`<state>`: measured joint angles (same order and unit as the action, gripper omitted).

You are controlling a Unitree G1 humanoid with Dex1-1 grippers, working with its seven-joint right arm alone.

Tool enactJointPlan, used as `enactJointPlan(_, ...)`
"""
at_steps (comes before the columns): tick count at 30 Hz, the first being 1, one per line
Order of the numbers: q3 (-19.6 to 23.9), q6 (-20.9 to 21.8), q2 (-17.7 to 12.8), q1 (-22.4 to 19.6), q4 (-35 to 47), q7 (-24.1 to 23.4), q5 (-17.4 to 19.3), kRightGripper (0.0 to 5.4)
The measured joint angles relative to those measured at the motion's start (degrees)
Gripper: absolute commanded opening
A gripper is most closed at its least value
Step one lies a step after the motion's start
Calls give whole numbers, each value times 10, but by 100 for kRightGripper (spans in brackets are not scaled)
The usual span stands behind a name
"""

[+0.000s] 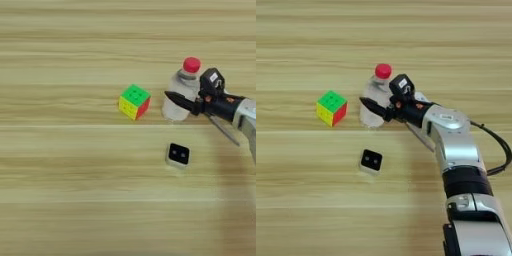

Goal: Move the objects on the table

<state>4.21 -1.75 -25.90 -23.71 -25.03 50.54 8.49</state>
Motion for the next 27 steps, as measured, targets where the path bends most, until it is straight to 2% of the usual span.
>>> enactJointPlan(6,2,1,1,3,33,10,12,328)
enactJointPlan(16,1,11,11,38,122,46,43,328)
enactJointPlan(24,-24,12,12,89,226,118,84,328)
enactJointPlan(27,-41,12,12,97,248,142,89,328)
